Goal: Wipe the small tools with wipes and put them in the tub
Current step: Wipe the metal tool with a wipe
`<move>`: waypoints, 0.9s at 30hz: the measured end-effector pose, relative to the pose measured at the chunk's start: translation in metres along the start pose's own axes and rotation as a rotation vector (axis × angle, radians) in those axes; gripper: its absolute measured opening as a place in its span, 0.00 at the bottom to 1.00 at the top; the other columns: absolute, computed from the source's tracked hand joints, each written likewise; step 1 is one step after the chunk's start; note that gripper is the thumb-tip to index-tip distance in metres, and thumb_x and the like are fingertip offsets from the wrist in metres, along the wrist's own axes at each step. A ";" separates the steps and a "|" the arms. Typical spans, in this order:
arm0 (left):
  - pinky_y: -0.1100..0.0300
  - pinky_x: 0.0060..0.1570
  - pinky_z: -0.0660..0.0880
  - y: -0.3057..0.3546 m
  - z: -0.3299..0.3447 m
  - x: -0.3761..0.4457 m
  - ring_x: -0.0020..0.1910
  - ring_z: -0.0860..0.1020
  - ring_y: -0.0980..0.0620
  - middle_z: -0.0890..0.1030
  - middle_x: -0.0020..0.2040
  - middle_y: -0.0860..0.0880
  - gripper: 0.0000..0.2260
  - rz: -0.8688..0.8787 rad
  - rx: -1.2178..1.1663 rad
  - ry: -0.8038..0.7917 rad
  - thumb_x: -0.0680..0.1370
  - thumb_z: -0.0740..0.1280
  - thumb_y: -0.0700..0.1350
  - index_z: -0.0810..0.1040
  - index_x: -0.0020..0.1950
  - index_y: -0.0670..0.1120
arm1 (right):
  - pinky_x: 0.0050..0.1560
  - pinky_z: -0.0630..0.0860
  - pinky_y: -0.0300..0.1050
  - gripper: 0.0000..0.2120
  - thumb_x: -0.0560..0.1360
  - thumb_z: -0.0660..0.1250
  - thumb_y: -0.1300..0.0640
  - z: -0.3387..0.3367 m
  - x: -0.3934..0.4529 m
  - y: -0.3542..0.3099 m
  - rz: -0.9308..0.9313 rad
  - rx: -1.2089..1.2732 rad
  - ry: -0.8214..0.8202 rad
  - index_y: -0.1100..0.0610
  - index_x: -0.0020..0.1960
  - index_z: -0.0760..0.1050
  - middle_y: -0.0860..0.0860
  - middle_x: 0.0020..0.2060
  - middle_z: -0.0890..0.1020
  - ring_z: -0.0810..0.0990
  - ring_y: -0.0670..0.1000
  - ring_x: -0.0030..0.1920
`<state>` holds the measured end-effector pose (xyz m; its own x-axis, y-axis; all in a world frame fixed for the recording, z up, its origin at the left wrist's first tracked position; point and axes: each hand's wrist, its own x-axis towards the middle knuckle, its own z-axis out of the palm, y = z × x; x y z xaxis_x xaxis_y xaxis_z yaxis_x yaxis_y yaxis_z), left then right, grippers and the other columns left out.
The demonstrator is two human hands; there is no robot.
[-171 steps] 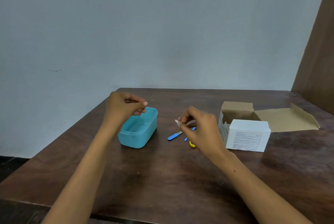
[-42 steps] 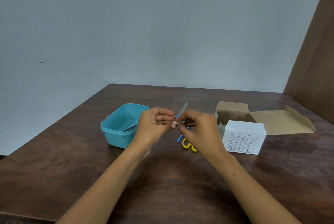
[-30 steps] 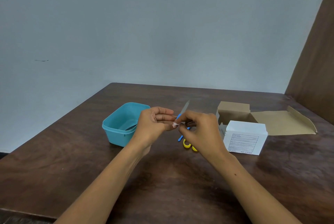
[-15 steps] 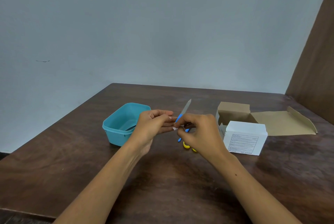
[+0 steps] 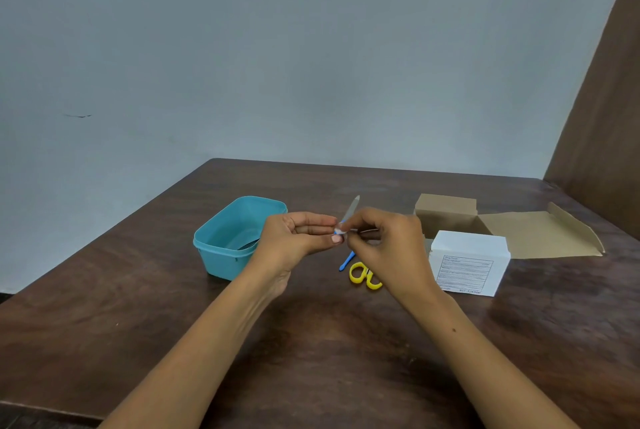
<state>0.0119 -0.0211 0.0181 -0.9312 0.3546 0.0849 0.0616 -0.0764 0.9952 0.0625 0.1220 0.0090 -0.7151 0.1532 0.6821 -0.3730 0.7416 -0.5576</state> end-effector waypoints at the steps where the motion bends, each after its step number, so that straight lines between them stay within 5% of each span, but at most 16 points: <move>1: 0.66 0.41 0.80 0.001 0.000 0.000 0.41 0.84 0.53 0.85 0.42 0.44 0.13 0.002 0.002 0.010 0.66 0.74 0.30 0.82 0.48 0.40 | 0.43 0.79 0.34 0.08 0.67 0.71 0.66 0.001 -0.001 -0.001 -0.010 0.011 -0.017 0.54 0.39 0.83 0.45 0.36 0.85 0.82 0.41 0.40; 10: 0.62 0.46 0.80 0.002 0.004 -0.003 0.43 0.85 0.51 0.86 0.42 0.45 0.11 0.012 0.076 -0.002 0.67 0.75 0.32 0.84 0.45 0.44 | 0.43 0.81 0.46 0.08 0.70 0.70 0.67 -0.003 0.002 0.008 0.037 -0.083 0.118 0.54 0.42 0.83 0.47 0.38 0.85 0.83 0.45 0.39; 21: 0.65 0.37 0.80 0.006 0.005 -0.006 0.39 0.85 0.50 0.86 0.40 0.43 0.09 0.027 0.071 -0.012 0.68 0.73 0.32 0.83 0.46 0.41 | 0.39 0.80 0.50 0.06 0.68 0.70 0.67 -0.009 0.005 0.009 -0.040 -0.164 0.188 0.58 0.41 0.82 0.50 0.38 0.85 0.82 0.49 0.38; 27: 0.64 0.37 0.79 0.007 0.004 -0.006 0.38 0.85 0.50 0.86 0.39 0.43 0.09 0.064 0.090 0.004 0.68 0.74 0.31 0.84 0.44 0.41 | 0.37 0.79 0.49 0.05 0.67 0.70 0.65 -0.001 0.002 0.007 -0.136 -0.195 0.065 0.58 0.41 0.82 0.51 0.40 0.83 0.81 0.49 0.38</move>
<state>0.0191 -0.0203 0.0243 -0.9257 0.3479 0.1485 0.1530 -0.0146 0.9881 0.0586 0.1278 0.0069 -0.6240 0.0803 0.7773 -0.3374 0.8695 -0.3607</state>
